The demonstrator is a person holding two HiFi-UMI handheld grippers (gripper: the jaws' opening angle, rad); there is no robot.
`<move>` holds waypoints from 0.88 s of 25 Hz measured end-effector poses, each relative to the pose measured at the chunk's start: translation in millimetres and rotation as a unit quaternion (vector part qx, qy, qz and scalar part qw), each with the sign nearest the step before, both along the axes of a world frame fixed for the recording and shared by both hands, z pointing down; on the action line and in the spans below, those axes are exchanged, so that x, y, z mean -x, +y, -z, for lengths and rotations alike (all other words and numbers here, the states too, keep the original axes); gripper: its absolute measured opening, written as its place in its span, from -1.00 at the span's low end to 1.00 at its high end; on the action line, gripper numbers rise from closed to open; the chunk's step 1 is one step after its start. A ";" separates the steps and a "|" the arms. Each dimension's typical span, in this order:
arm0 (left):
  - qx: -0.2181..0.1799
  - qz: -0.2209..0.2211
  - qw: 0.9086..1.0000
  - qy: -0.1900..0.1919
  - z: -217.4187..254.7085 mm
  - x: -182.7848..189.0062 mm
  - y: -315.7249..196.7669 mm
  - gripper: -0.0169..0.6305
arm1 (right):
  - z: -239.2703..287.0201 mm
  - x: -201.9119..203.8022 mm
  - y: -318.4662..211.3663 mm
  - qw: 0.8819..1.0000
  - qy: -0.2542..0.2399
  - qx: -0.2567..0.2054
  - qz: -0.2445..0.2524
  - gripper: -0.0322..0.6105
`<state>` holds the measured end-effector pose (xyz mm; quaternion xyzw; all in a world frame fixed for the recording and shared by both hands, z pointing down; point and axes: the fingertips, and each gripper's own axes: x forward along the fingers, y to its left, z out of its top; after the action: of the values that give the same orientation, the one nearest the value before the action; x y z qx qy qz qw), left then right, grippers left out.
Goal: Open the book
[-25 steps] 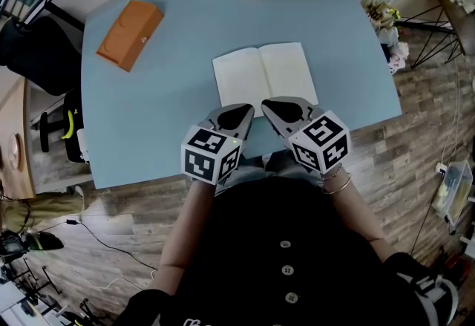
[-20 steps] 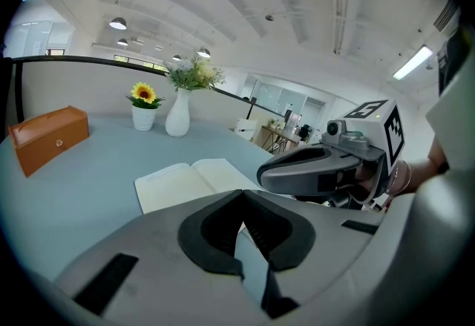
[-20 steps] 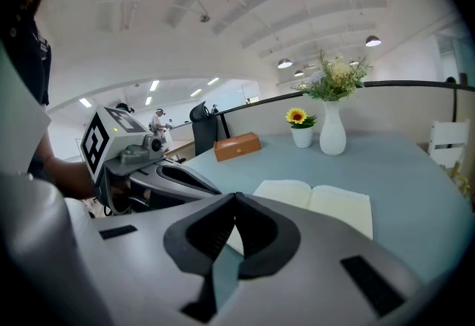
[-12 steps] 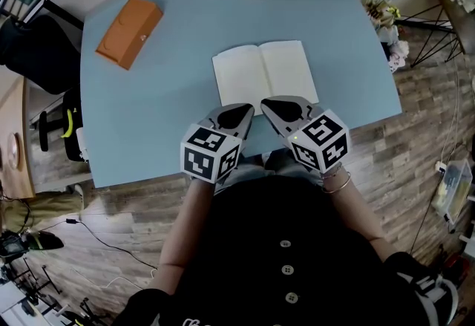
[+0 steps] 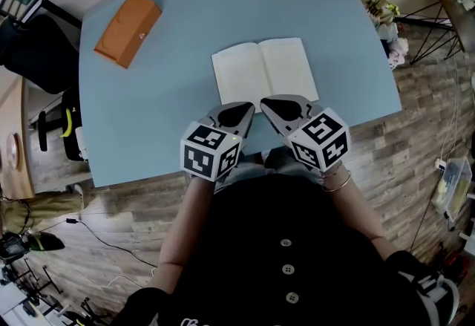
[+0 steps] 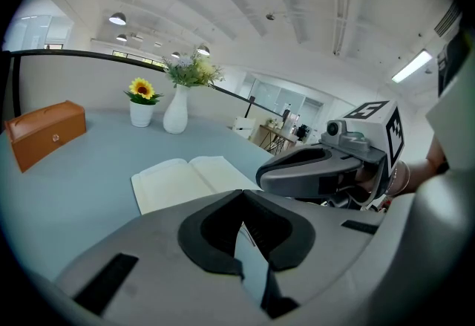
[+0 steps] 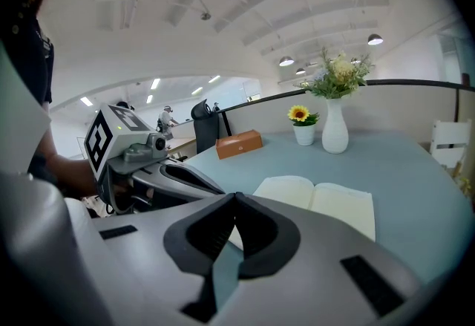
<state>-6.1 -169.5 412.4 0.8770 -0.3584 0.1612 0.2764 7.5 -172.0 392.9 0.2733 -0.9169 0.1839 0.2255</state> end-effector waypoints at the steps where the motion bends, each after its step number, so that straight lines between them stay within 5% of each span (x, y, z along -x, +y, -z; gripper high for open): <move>1: 0.000 0.000 1.000 0.000 0.1 -0.1 -0.2 -0.91 | -0.5 -0.1 0.2 1.000 0.001 0.001 0.000 -0.90; 22: 0.009 0.010 1.000 0.006 -4.9 3.8 -5.2 -0.91 | -0.7 -0.6 -7.3 1.000 -0.011 0.005 -0.015 -0.90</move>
<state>-10.0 -174.7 417.3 0.8717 -0.3642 0.1567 0.2881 8.1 -179.3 393.6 0.2840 -0.9142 0.1944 0.2139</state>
